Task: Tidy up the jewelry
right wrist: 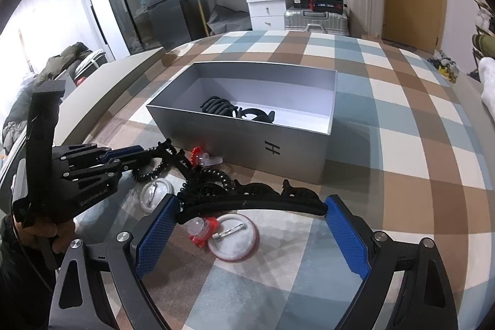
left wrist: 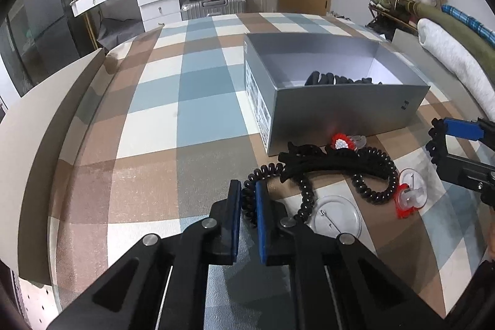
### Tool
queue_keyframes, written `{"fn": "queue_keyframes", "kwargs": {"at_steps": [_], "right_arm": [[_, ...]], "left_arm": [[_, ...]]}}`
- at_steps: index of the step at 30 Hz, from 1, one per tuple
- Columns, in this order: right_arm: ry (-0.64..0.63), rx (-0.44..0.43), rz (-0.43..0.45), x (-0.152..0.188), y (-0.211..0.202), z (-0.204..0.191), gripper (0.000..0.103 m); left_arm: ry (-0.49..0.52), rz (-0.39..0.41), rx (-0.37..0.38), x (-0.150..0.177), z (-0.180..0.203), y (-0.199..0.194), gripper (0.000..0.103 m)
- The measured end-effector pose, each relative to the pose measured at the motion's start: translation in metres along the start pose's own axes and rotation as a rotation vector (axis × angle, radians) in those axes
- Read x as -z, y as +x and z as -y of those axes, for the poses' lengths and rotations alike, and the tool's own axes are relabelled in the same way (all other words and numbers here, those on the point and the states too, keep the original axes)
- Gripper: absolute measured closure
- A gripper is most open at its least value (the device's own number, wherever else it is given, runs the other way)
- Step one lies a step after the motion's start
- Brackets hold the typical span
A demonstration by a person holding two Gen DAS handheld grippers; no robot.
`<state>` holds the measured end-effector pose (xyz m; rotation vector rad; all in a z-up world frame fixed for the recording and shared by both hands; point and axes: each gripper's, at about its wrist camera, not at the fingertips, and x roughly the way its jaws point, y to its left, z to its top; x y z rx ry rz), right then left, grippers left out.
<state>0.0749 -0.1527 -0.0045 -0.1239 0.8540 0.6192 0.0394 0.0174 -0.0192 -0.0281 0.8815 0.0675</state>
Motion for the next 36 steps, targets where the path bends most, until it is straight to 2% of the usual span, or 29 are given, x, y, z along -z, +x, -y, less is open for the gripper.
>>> {"fn": "queue_keyframes", "kwargs": {"at_steps": [13,16,25,36], "right_arm": [[0.015,0.006,0.011,-0.001,-0.003,0.005,0.008],[0.017,0.006,0.017,-0.001,-0.004,0.006,0.008],[0.036,-0.002,0.06,-0.001,-0.008,0.01,0.008],[0.068,-0.013,0.141,-0.012,-0.017,0.016,0.008]], "left_arm": [[-0.045,0.086,-0.076,-0.006,-0.019,-0.016,0.098],[-0.065,0.101,-0.067,-0.008,-0.024,-0.019,0.098],[-0.094,0.226,0.016,-0.013,-0.021,-0.041,0.099],[-0.091,0.264,0.063,-0.023,-0.006,-0.044,0.099]]}}
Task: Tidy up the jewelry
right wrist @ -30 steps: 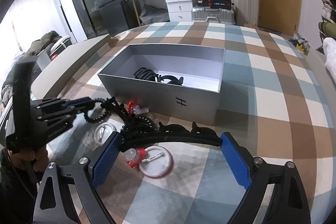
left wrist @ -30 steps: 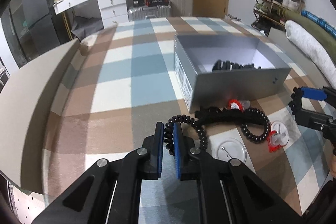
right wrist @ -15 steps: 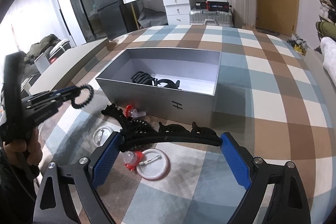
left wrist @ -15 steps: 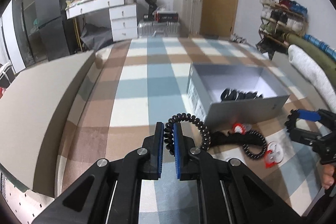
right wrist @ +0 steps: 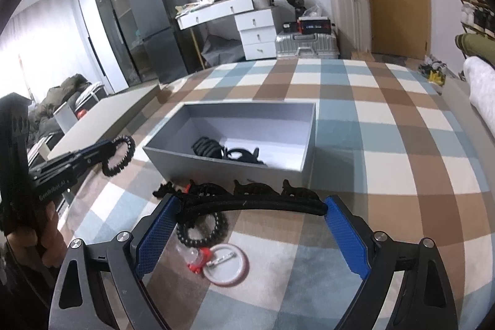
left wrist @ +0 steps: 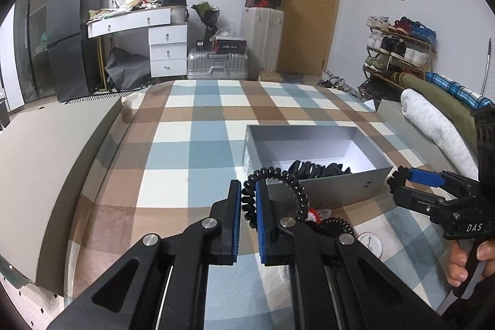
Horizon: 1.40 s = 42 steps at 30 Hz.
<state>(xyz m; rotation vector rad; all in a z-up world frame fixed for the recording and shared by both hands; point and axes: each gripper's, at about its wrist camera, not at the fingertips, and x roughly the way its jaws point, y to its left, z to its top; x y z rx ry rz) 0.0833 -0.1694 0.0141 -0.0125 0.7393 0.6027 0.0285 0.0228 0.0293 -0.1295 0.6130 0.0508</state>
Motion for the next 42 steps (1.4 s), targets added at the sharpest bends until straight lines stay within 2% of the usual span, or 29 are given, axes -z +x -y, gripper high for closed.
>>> {"fn": "queue_keyframes", "kwargs": {"at_steps": [7,16,42], "right_arm": [[-0.012,-0.025,0.023,-0.018,0.004,-0.003,0.008],[0.016,-0.046,0.025,-0.03,0.018,0.003,0.008],[0.019,-0.064,0.018,-0.044,0.042,-0.001,0.008]], "left_arm": [[-0.021,-0.001,0.034,-0.011,0.01,0.012,0.099],[-0.001,-0.007,0.051,-0.021,0.025,0.028,0.099],[0.039,-0.063,0.012,-0.027,0.039,0.059,0.099]]}}
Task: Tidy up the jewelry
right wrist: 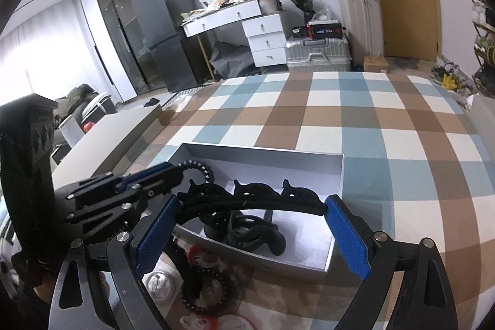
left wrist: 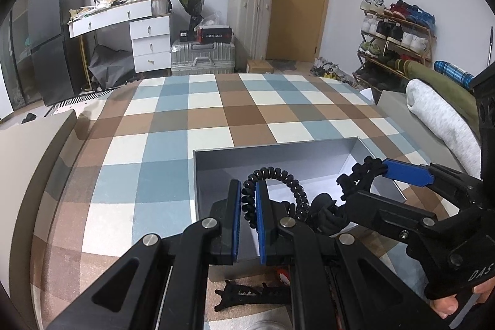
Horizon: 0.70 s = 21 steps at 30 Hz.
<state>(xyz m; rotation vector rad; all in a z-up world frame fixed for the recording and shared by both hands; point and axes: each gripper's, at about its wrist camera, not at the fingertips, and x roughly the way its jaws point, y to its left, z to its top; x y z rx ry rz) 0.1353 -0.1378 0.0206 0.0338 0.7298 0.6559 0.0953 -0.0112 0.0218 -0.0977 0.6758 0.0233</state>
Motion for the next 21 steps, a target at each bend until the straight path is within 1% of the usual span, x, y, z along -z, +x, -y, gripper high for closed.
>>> {"fn": "queue_keyframes", "kwargs": {"at_steps": [4,6,7,8,9,11,12,14,15,16,17,18,19,20,21], "right_arm": [[-0.001,0.0,0.003,0.0,-0.001,-0.001,0.008],[0.0,0.008,0.008,0.0,-0.002,0.0,0.008],[0.001,0.011,0.008,0.0,-0.003,0.0,0.008],[0.004,0.015,0.016,0.001,-0.005,0.001,0.008],[0.006,0.018,0.021,0.0,-0.006,0.002,0.008],[0.012,0.027,0.023,0.001,-0.01,0.004,0.008],[0.017,0.031,0.023,0.001,-0.012,0.006,0.008],[0.024,0.037,0.015,0.003,-0.016,0.009,0.008],[0.026,0.041,0.009,0.004,-0.018,0.009,0.008],[0.028,0.048,0.0,0.006,-0.02,0.01,0.007],[0.029,0.052,-0.003,0.007,-0.022,0.011,0.004],[0.029,0.059,-0.007,0.009,-0.024,0.011,0.002],[0.03,0.065,-0.011,0.011,-0.026,0.011,0.0],[0.031,0.069,-0.014,0.013,-0.028,0.012,0.0],[0.029,0.07,-0.022,0.015,-0.029,0.012,0.0]], "left_arm": [[0.005,0.01,0.006,0.001,0.003,-0.005,0.098],[0.009,0.003,0.002,0.0,0.004,-0.006,0.095],[0.014,0.004,-0.002,0.0,0.004,-0.007,0.089],[0.017,0.005,-0.002,0.0,0.005,-0.007,0.081],[0.02,0.008,0.001,0.001,0.005,-0.009,0.077],[0.02,0.014,0.004,0.002,0.004,-0.012,0.062],[0.02,0.015,0.005,0.002,0.004,-0.015,0.06],[0.019,0.016,-0.002,0.003,0.003,-0.019,0.05],[0.018,0.018,-0.004,0.004,0.003,-0.021,0.047],[0.017,0.021,-0.005,0.005,0.002,-0.023,0.041],[0.014,0.026,-0.002,0.007,0.002,-0.027,0.034],[0.01,0.029,0.002,0.008,0.001,-0.03,0.03],[0.007,0.031,0.007,0.011,0.0,-0.033,0.021],[0.004,0.032,0.006,0.012,-0.001,-0.034,0.017],[-0.003,0.034,-0.001,0.014,-0.002,-0.037,0.016]]}}
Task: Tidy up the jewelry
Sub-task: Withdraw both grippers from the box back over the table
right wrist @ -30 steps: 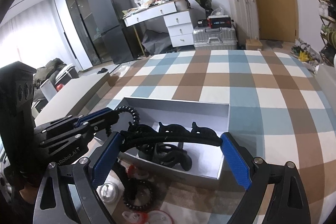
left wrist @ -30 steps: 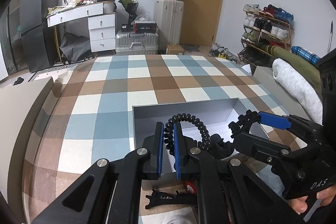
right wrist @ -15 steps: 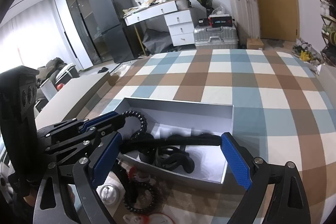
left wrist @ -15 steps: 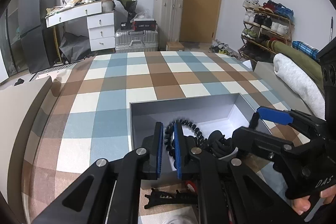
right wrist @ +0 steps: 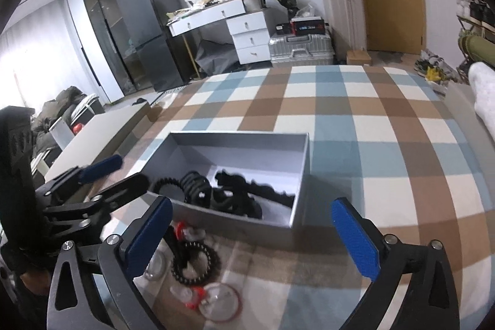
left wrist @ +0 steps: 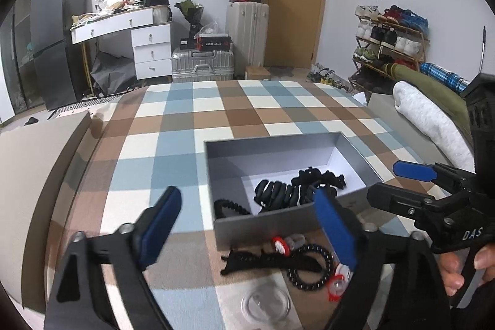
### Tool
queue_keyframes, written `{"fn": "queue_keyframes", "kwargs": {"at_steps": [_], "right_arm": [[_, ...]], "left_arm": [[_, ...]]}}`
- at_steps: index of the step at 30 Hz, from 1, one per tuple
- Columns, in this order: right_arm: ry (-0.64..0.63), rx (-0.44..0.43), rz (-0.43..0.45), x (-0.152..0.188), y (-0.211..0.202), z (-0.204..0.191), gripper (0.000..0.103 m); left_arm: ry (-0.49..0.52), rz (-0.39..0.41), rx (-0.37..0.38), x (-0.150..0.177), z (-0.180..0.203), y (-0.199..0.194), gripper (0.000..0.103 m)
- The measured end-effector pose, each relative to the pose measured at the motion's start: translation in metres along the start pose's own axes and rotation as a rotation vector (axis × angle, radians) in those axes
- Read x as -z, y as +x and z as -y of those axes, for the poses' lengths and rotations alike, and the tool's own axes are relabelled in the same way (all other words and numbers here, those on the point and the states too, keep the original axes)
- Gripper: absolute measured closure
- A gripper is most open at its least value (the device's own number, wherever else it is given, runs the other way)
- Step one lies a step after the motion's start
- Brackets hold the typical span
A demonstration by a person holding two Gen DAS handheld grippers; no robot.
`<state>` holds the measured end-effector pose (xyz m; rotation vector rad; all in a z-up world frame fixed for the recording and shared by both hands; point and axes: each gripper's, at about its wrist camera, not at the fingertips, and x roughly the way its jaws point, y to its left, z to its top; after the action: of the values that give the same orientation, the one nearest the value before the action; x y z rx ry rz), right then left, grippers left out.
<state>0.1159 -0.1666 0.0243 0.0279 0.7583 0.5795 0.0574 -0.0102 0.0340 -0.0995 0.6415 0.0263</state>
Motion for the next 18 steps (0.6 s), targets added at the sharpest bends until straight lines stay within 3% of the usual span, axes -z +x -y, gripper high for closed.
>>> {"fn": "queue_keyframes", "kwargs": {"at_steps": [4,18], "right_arm": [[-0.03,0.039,-0.043,0.006,0.0,-0.002,0.0],[-0.081,0.023,-0.117,0.04,-0.006,-0.012,0.0]], "left_arm": [[-0.009,-0.008,0.005,0.006,-0.003,-0.004,0.001],[0.041,-0.045,-0.01,0.03,-0.006,-0.015,0.001]]}}
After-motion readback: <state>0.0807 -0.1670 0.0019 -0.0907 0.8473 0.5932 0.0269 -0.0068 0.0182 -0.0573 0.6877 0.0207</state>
